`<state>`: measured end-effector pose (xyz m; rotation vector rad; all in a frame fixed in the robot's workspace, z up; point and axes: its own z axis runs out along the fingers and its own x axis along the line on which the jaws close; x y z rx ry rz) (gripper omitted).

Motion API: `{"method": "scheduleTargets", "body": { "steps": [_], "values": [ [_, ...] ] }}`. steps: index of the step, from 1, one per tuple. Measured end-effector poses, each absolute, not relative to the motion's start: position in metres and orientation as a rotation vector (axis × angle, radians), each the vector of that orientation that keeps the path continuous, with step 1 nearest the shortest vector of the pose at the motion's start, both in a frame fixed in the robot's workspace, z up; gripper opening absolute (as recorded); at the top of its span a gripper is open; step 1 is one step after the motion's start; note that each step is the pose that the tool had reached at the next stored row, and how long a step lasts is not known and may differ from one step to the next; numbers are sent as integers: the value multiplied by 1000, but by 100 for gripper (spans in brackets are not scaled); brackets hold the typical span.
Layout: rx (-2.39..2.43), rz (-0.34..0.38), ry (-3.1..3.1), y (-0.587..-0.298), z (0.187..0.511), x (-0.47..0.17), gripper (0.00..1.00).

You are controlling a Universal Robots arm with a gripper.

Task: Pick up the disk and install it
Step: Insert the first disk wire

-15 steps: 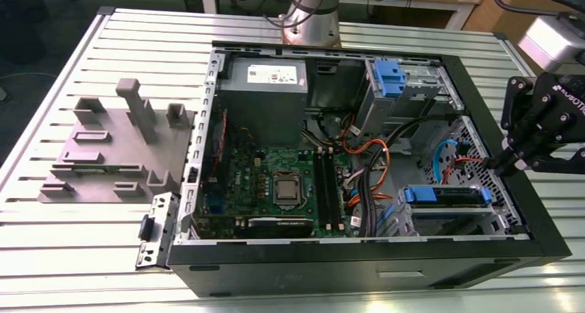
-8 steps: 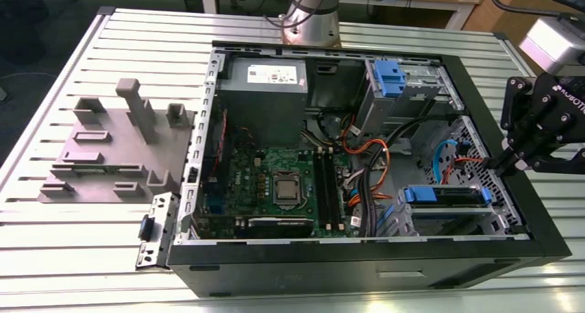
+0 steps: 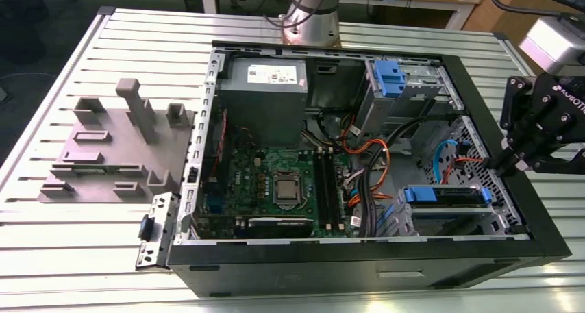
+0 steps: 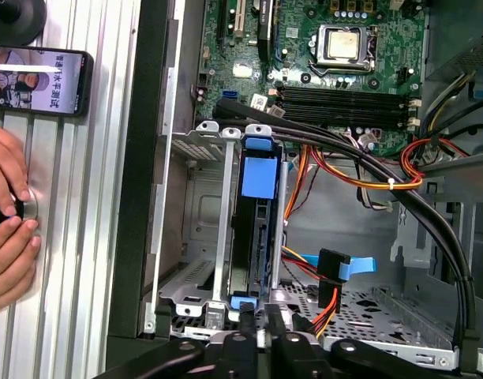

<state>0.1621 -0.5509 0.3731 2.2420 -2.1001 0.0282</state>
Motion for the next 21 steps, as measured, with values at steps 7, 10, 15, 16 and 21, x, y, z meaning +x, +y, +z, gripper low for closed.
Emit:
{"method": "scheduleTargets", "body": {
  "steps": [7,10,15,16,21],
  "values": [
    [2291,31,-2047,-551,373,162,31],
    [2342,34,-1989,-551,373,162,31],
    [2351,34,-1979,-547,373,162,31],
    [2352,34,-1978,-545,373,162,31],
    [2357,34,-1972,-534,372,162,31]
  ]
}}
